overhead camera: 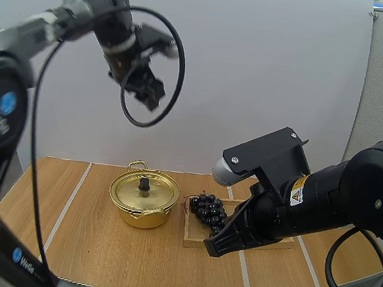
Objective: Open the pot, put the pineapple inside, and close it
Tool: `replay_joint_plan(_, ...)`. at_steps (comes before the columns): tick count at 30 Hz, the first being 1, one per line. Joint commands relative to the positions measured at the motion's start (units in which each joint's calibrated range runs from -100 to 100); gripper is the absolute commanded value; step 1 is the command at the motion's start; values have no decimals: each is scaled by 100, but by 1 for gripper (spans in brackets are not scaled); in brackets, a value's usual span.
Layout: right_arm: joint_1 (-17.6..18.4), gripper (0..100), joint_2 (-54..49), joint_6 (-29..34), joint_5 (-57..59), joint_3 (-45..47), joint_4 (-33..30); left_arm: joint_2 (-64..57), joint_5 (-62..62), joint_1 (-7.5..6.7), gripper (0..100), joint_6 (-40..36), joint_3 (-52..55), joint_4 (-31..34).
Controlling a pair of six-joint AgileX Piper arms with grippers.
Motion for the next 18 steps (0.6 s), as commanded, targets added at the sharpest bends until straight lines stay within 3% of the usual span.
replay_joint_plan(1, -25, 0, -54, 14, -117, 7, -1, -540, 72, -11, 100, -87, -63, 222)
replay_joint_plan(5, -25, 0, -54, 14, -117, 7, -1, -1193, 72, -11, 100, -87, -63, 592)
replay_joint_plan(18, -25, 0, -54, 14, -124, 7, -1, -2842, 72, -11, 100, -436, -63, 592)
